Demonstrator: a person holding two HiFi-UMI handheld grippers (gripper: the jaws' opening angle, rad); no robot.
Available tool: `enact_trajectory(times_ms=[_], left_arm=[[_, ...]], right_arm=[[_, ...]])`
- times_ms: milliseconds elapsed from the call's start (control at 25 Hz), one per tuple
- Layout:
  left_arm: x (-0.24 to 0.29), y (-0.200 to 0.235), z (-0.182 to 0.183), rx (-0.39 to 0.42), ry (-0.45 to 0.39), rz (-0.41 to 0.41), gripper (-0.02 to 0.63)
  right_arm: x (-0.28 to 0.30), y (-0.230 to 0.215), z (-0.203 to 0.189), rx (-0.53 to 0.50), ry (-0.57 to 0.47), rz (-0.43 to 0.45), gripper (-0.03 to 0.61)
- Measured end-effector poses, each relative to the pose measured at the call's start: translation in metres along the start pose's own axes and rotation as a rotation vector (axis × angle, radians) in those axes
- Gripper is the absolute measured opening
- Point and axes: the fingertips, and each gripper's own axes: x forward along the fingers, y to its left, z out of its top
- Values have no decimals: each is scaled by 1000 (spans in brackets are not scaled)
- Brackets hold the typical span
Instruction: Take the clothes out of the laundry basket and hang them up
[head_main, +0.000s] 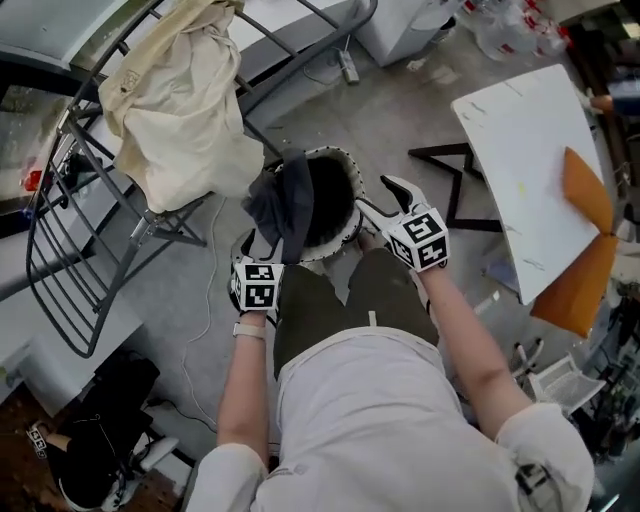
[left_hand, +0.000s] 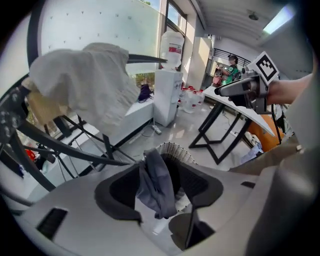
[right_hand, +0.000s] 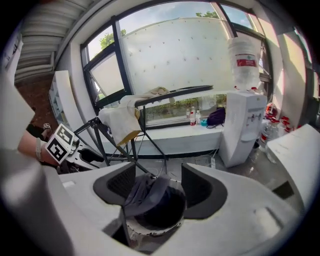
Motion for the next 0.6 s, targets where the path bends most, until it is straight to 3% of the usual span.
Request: enact_trajectory(times_ms=[280,600], left_arm=[[47,-16,-89,29,142,-148,236],[121,-21,-168,50,315,-207,246]], right_arm=[[-30,18,-85,140,59,-127,281],[-21,22,-161,243,142,-123,281]])
